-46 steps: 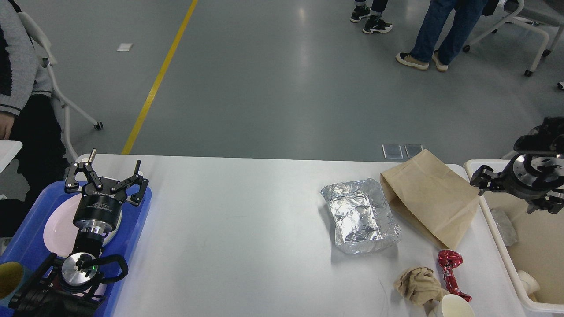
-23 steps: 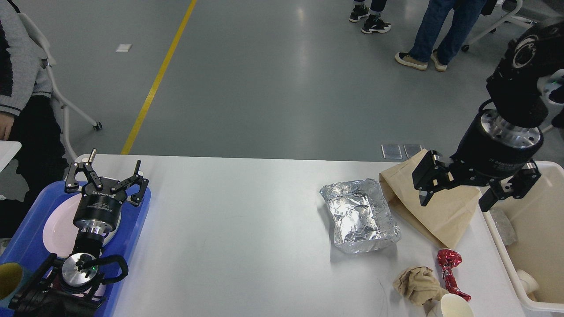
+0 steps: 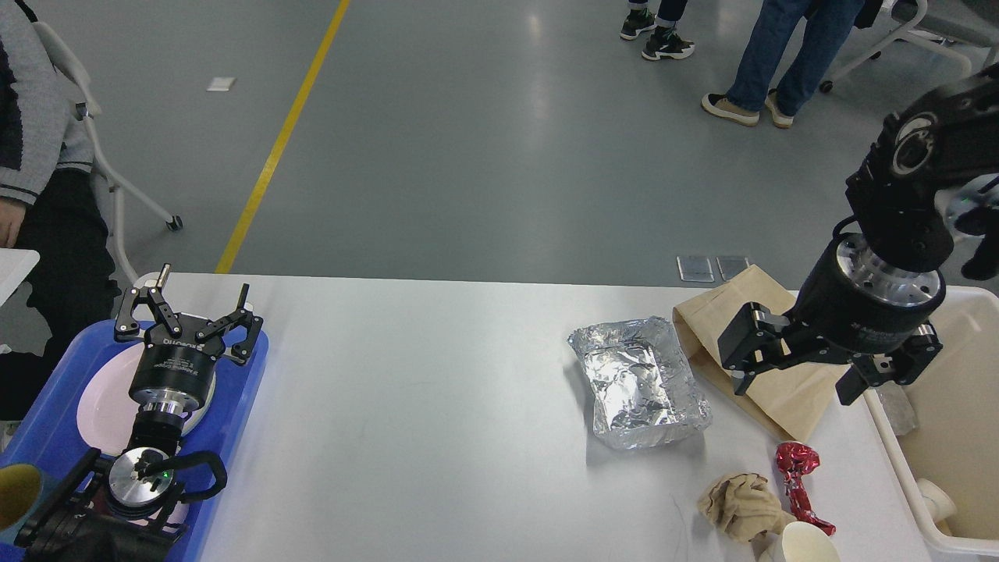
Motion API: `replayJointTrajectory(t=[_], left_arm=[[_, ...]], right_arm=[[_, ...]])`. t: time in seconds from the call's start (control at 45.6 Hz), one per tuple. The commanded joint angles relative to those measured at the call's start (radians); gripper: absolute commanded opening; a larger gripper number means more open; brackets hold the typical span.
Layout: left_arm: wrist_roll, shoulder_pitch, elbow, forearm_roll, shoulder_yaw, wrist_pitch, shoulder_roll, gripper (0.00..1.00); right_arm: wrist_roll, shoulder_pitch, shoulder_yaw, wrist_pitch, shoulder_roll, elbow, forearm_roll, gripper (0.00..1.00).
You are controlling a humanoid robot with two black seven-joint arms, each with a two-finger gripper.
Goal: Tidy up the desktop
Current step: 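Lower the right gripper onto the small red wrapped object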
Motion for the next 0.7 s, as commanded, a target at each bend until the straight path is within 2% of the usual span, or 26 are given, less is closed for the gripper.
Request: replayJointTrajectory(t=[0.0, 0.241, 0.438, 0.68], left_arm=[[0.000, 0.000, -0.001, 0.000, 0.000, 0.000, 0.000, 0.96], [0.000, 0.000, -0.001, 0.000, 0.000, 0.000, 0.000, 0.96], [0.000, 0.002, -0.001, 0.000, 0.000, 0.000, 0.000, 0.96], [0.000, 0.000, -0.001, 0.000, 0.000, 0.000, 0.000, 0.96]], right_arm=[[-0.004, -0.090, -0.008, -0.040, -0.016, 0.000, -0.021, 1.00], [-0.001, -0.314, 0.006, -0.141, -0.021, -0.001, -0.027, 1.00], [0.000, -0.503, 0.006, -0.366, -0.022, -0.004, -0.074, 1.00], [0.000, -0.590, -0.007, -0.526, -0.055, -0.010, -0.088, 0.98]])
